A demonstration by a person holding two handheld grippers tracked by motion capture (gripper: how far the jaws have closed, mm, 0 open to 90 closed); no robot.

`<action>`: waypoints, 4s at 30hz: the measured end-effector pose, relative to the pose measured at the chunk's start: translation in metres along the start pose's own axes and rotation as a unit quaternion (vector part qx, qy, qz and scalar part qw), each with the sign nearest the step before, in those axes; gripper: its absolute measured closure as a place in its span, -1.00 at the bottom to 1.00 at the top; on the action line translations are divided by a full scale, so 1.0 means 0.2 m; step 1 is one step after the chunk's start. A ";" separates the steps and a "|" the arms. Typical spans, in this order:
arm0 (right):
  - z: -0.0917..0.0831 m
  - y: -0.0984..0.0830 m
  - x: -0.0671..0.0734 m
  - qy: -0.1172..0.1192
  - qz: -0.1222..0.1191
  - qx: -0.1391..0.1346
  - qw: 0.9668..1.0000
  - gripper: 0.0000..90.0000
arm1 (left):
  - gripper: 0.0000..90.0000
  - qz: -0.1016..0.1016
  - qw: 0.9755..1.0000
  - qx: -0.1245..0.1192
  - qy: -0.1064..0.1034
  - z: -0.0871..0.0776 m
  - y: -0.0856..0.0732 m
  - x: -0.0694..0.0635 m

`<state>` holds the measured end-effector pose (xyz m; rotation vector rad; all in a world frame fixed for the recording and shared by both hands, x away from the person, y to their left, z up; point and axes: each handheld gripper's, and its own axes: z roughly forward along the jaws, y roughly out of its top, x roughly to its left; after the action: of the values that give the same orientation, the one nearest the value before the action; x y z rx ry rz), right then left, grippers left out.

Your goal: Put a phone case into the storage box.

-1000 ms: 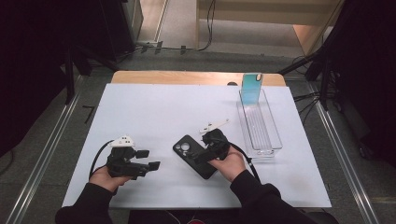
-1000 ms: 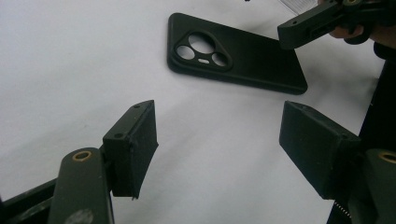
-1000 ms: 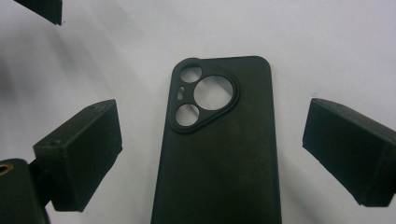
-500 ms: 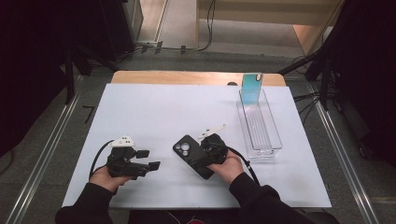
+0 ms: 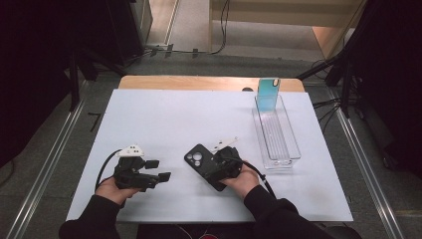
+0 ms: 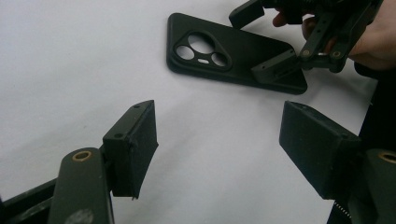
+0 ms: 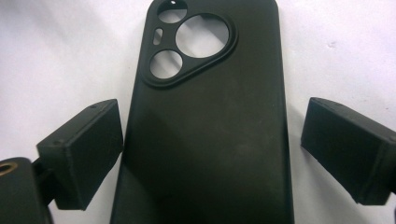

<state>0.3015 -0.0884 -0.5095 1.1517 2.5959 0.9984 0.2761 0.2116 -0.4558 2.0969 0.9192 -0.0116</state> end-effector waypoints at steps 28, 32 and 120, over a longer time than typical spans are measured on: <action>0.02 -0.04 0.07 -0.044 -0.033 -0.016 0.998 -0.75 | -0.37 -0.001 1.000 0.000 0.001 0.00 0.00 0.00; 0.01 -0.04 0.06 -0.042 -0.031 -0.015 0.999 -0.72 | -0.37 -0.001 1.000 0.001 0.001 0.00 0.00 0.00; -0.21 0.07 0.07 -0.013 0.160 -0.184 0.970 -0.70 | -0.43 -0.152 0.988 -0.030 0.009 0.18 0.55 -0.01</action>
<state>0.2858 -0.0941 -0.4657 1.4845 2.1135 1.4396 0.3522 0.1420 -0.4046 1.8867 1.2284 -0.1215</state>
